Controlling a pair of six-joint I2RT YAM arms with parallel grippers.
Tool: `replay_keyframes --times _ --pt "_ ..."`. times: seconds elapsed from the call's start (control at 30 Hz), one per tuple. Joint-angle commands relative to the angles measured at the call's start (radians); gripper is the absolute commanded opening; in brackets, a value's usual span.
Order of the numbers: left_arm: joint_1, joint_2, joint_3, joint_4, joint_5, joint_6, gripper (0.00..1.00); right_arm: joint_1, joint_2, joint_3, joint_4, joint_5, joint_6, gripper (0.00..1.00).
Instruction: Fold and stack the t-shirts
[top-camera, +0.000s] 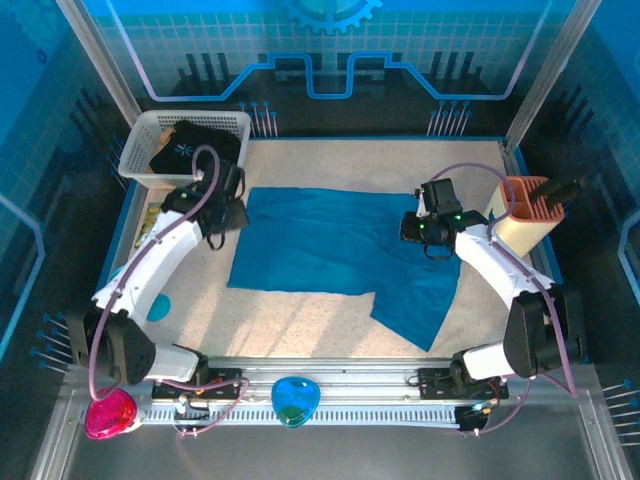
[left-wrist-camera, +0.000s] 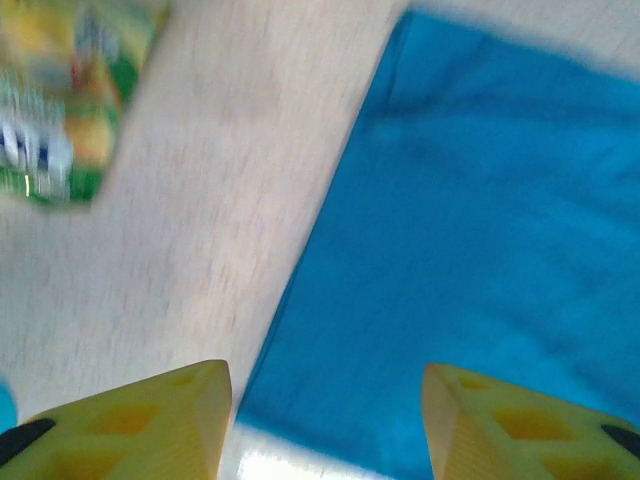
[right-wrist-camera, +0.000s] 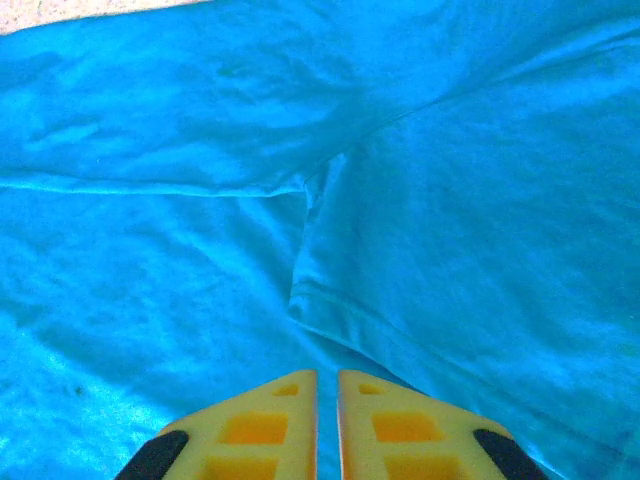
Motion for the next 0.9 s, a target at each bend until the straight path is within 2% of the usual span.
replay_keyframes --times 0.0,0.07,0.17,0.3,0.5,0.87 --pt "0.008 -0.019 -0.166 -0.097 0.127 -0.118 0.56 -0.006 -0.027 0.02 -0.053 -0.023 -0.045 0.16" --pt "0.024 -0.04 -0.247 -0.055 0.159 -0.16 0.56 -0.006 -0.031 0.019 -0.045 -0.049 -0.051 0.18" --pt "0.059 -0.063 -0.349 0.033 0.212 -0.217 0.51 -0.005 -0.032 0.008 -0.022 -0.099 -0.052 0.21" --pt "0.086 -0.074 -0.429 0.138 0.206 -0.295 0.51 -0.002 -0.027 -0.013 -0.002 -0.126 -0.059 0.23" --pt "0.116 -0.013 -0.496 0.279 0.239 -0.348 0.51 -0.002 -0.029 -0.036 0.005 -0.127 -0.069 0.24" --pt "0.13 0.056 -0.549 0.415 0.211 -0.386 0.5 -0.002 -0.025 -0.032 -0.001 -0.138 -0.068 0.25"
